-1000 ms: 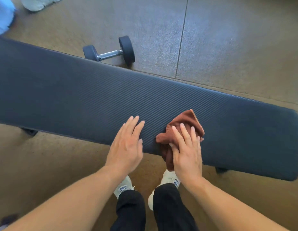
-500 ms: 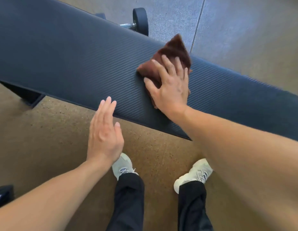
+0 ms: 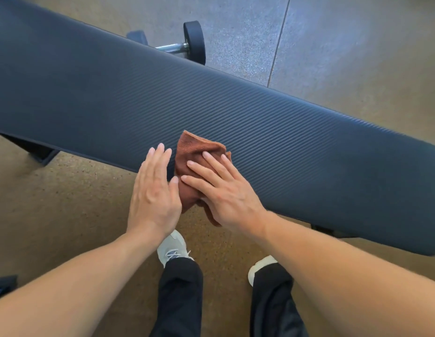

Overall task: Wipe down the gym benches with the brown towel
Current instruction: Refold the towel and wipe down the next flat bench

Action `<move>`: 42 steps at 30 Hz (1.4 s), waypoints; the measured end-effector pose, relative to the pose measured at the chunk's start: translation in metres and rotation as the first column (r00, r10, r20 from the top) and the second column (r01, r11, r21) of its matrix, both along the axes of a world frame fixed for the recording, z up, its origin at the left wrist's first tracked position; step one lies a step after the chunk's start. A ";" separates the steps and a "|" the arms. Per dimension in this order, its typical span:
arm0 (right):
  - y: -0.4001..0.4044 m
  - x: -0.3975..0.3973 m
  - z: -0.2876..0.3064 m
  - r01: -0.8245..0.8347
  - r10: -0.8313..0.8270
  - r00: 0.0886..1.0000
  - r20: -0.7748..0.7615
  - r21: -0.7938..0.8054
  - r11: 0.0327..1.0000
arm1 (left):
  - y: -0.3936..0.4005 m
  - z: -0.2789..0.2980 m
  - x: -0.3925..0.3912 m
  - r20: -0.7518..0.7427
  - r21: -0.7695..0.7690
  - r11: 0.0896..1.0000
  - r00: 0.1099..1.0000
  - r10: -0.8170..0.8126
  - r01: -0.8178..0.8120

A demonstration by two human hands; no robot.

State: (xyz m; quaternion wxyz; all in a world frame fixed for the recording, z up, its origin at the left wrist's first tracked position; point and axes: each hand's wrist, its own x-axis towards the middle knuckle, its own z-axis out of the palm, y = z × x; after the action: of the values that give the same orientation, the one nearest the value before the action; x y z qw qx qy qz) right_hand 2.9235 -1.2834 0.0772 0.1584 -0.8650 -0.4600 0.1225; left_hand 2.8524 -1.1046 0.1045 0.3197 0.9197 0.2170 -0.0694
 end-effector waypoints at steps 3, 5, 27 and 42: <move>-0.021 0.029 0.001 0.001 -0.001 0.998 -0.055 0.003 1.000 | -0.028 0.006 0.021 -0.004 -0.007 1.000 1.000 0.024 -0.024; -0.042 0.049 0.003 0.050 -0.051 0.997 -0.054 -0.015 0.999 | -0.048 0.012 0.034 -0.005 -0.018 0.999 1.000 0.031 -0.031; -0.281 0.074 0.026 0.846 -0.847 0.502 -0.173 -0.105 0.523 | -0.245 0.021 0.184 -0.537 0.096 0.894 0.780 -0.323 0.437; -0.270 0.229 0.024 0.550 -0.608 0.774 -0.178 -0.288 0.784 | -0.284 0.032 0.208 -0.516 0.064 0.886 0.775 -0.364 0.459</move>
State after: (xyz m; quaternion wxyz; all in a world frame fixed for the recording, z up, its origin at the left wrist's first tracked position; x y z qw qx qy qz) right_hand 3.1526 -1.5536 0.1012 0.1514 -0.9527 -0.1282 0.2302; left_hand 3.0600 -1.3884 0.1369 0.1437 0.9221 0.0891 -0.3481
